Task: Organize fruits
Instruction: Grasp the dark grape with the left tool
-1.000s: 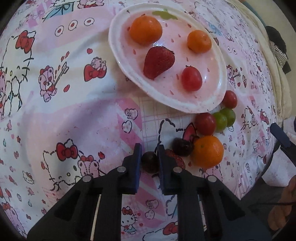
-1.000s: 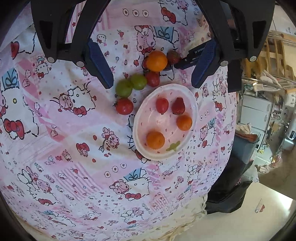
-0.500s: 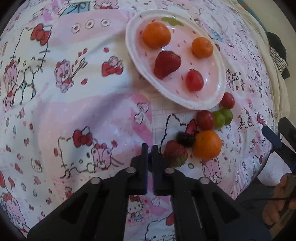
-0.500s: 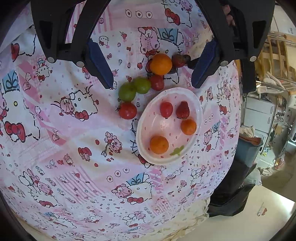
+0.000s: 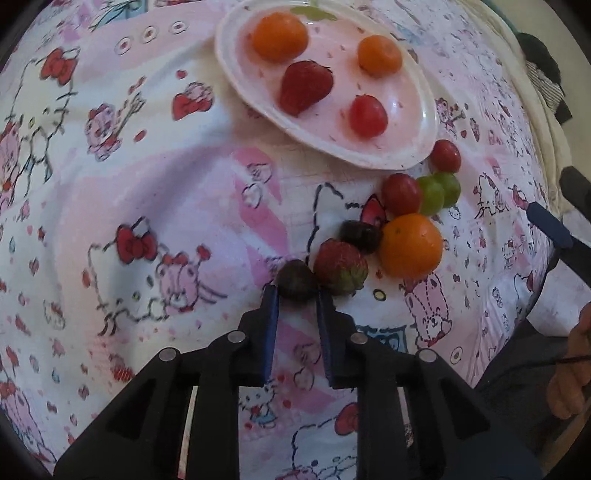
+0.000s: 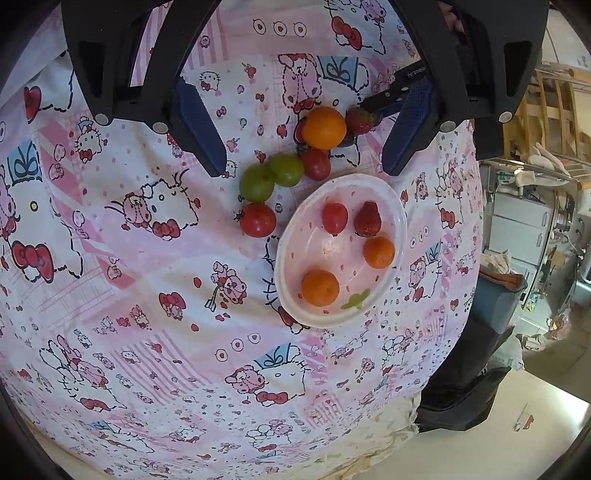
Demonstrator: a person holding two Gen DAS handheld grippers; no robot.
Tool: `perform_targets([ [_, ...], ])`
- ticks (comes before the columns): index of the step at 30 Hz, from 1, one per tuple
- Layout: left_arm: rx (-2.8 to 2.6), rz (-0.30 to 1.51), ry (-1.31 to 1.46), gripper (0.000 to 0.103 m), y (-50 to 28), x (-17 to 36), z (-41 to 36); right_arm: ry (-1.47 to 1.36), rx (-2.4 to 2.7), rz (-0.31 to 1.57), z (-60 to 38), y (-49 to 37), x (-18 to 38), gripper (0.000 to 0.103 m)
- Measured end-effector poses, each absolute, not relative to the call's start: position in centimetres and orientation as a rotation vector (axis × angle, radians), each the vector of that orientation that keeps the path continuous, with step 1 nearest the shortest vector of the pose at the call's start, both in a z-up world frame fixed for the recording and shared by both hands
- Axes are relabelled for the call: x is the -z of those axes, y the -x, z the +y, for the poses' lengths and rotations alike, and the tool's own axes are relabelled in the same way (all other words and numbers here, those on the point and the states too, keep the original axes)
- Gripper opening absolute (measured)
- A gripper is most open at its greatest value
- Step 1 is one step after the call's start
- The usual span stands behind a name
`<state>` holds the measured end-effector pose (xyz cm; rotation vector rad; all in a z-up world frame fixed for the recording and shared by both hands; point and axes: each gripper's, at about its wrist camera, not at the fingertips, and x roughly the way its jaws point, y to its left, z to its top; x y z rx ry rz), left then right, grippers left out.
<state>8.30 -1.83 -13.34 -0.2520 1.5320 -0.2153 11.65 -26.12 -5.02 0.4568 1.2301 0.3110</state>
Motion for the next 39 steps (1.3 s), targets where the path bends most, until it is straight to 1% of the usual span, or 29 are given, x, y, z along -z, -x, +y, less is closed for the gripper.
perform_targets([
  [4,0.209,1.515,0.232,0.016,-8.7,13.6,-1.9,-0.443,-0.315,1.233,-25.8,-11.6,5.0,0.088],
  [6,0.196,1.495,0.206,0.018,-8.7,13.4,-2.0,-0.437,-0.315,1.238,-25.8,-11.6,5.2,0.088],
  [8,0.19,1.483,0.172,0.019,-8.5,13.2,-2.2,-0.44,-0.311,1.241,-25.9,-11.5,5.2,0.088],
  [11,0.196,1.427,0.067,0.02,-8.1,12.9,-3.1,-0.444,-0.305,1.238,-26.1,-11.5,5.2,0.088],
  [12,0.193,1.404,0.017,0.024,-8.0,12.8,-3.5,-0.444,-0.305,1.238,-26.2,-11.5,5.2,0.088],
  [16,0.199,1.358,-0.094,0.024,-8.0,13.0,-4.5,-0.443,-0.312,1.238,-26.0,-11.6,5.1,0.088],
  [22,0.212,1.313,-0.049,0.025,-8.9,12.0,-3.9,-0.442,-0.316,1.235,-25.8,-11.5,5.0,0.088],
  [31,0.275,1.309,-0.018,0.024,-10.9,12.8,-5.1,-0.46,-0.315,1.235,-26.3,-11.6,5.0,0.088],
  [38,0.296,1.339,-0.056,0.022,-10.0,13.1,-5.5,-0.46,-0.314,1.233,-26.3,-11.7,5.0,0.088],
  [39,0.295,1.329,-0.066,0.02,-9.9,13.1,-5.7,-0.461,-0.315,1.234,-26.3,-11.7,5.0,0.088],
])
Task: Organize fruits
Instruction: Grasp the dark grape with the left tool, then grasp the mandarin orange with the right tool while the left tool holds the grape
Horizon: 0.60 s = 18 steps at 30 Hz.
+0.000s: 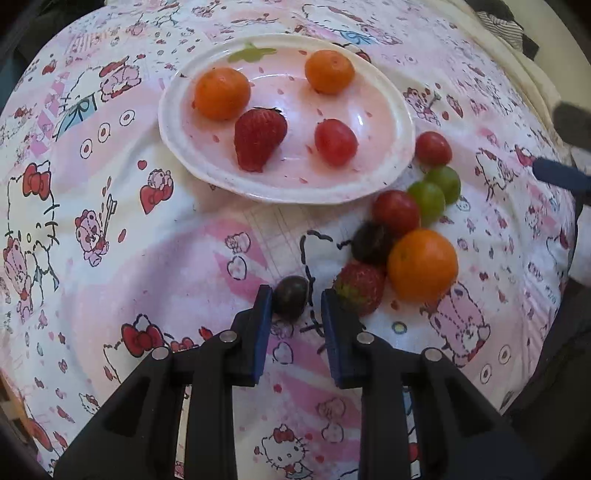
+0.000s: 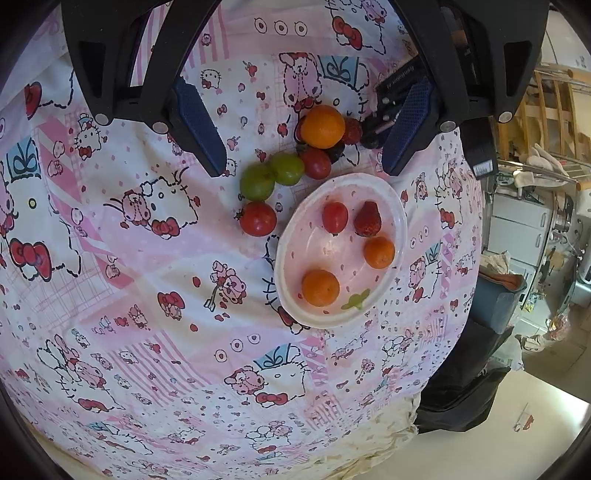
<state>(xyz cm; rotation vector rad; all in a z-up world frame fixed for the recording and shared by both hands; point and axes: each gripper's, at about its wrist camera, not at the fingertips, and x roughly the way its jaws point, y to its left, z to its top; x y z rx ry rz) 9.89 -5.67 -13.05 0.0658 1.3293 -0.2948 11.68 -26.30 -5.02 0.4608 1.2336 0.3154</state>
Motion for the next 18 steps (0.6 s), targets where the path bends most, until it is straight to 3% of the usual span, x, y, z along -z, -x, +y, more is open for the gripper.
perform_targets([
  [12,0.236,1.322,-0.025,0.013,-9.2,12.0,-3.2,-0.45,-0.36,1.307,-25.2,-11.9,6.9,0.088],
  [18,0.141,1.283,0.06,0.013,-8.2,9.5,-0.5,-0.32,-0.42,1.406,-21.4,-11.7,9.5,0.069],
])
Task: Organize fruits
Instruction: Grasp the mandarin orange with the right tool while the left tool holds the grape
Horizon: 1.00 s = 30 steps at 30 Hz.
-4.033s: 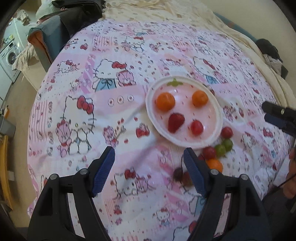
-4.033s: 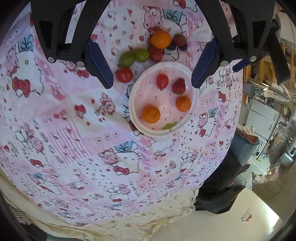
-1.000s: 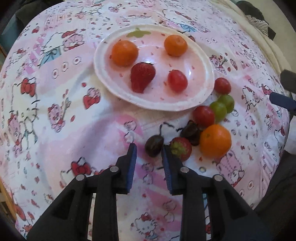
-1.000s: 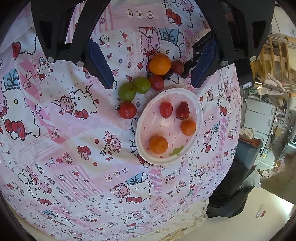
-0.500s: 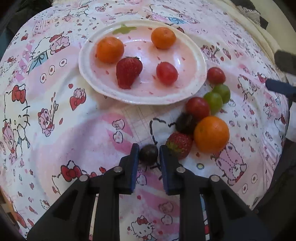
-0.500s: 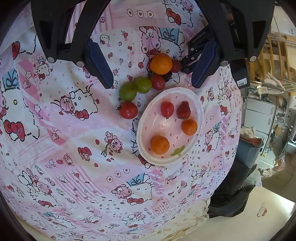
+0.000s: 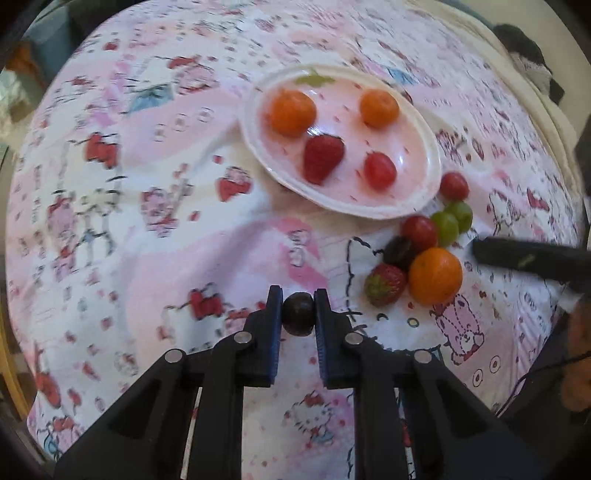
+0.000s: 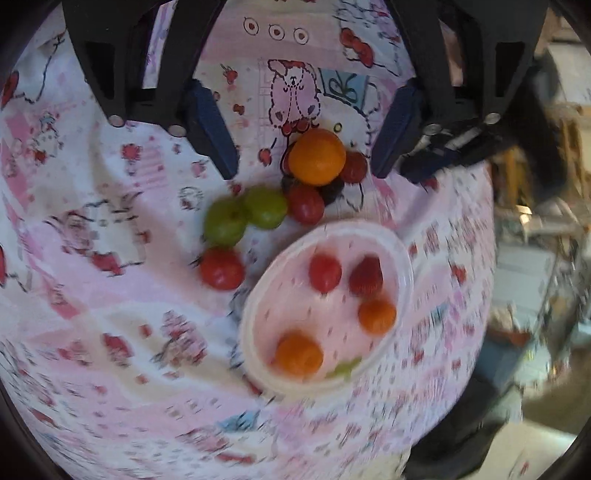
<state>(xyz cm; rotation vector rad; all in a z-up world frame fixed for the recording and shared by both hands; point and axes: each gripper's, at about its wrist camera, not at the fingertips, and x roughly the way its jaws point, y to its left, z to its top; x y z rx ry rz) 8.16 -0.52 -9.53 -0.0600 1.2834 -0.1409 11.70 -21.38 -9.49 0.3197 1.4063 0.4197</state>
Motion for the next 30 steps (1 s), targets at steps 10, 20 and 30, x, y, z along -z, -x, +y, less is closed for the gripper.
perform_targets([
  [10,0.114,1.234,0.119,0.013,-7.6,7.6,1.7,-0.14,-0.486,1.47,-17.2,-11.3,12.4,0.044],
  [20,0.095,1.149,0.167,0.013,-6.9,3.2,2.5,-0.268,-0.435,1.318,-22.3,-8.9,6.6,0.043],
  [30,0.098,0.995,0.176,0.013,-5.7,-3.4,5.4,-0.288,-0.46,1.073,-22.8,-8.2,-2.7,0.043],
])
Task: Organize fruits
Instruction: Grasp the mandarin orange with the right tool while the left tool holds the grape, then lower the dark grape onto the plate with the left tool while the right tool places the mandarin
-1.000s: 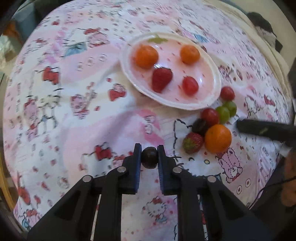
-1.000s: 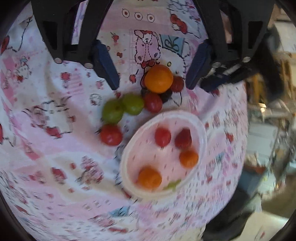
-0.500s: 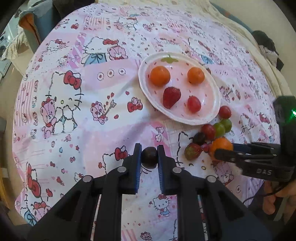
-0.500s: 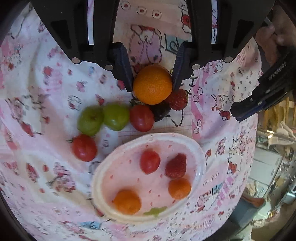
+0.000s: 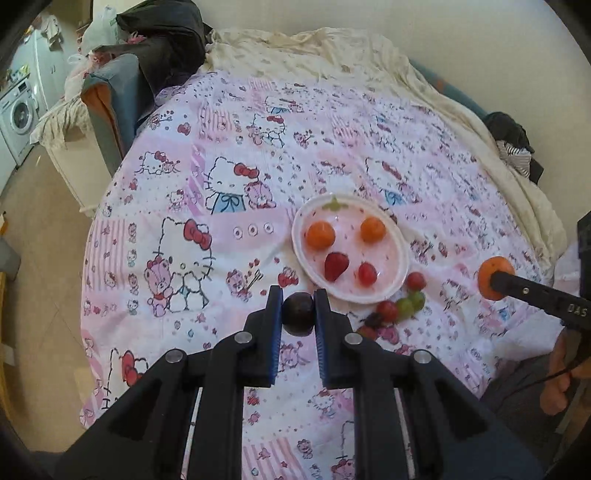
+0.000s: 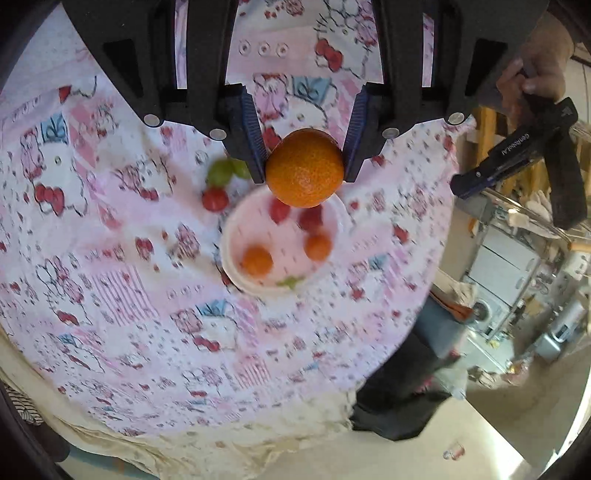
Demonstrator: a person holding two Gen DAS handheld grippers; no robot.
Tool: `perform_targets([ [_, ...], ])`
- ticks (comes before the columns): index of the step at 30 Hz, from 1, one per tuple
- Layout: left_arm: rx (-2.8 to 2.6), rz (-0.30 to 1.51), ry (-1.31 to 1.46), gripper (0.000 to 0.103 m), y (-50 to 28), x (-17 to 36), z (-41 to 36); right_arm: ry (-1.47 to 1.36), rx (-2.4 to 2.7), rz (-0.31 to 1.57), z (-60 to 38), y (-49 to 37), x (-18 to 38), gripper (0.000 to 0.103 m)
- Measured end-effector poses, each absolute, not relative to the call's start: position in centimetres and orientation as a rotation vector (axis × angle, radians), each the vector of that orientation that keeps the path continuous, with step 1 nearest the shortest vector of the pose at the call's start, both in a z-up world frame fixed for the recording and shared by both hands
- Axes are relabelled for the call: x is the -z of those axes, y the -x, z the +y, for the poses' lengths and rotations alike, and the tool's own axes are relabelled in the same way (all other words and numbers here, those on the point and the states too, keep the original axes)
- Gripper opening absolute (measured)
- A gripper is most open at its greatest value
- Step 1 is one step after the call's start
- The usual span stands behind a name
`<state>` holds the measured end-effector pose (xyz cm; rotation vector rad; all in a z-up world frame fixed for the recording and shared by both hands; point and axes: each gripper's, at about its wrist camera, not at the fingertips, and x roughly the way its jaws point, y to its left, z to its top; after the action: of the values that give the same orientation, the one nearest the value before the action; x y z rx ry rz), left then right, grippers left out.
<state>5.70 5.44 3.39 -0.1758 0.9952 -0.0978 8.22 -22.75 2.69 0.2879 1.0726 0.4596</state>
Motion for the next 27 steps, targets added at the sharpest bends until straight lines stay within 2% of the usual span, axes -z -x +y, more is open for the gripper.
perform_targets([
  [8,0.14,1.007,0.108,0.013,-11.8,-3.0,1.8,-0.308,-0.481,1.091,-22.9,-14.2,-1.5,0.043],
  [18,0.157,1.096,0.049,0.013,-20.9,3.4,-2.4,-0.346,-0.489,1.198,-22.2,-20.9,6.1,0.043],
  [27,0.145,1.148,-0.014,0.014,-24.4,7.7,-4.0,-0.348,-0.466,1.262,-21.8,-22.2,9.6,0.043],
])
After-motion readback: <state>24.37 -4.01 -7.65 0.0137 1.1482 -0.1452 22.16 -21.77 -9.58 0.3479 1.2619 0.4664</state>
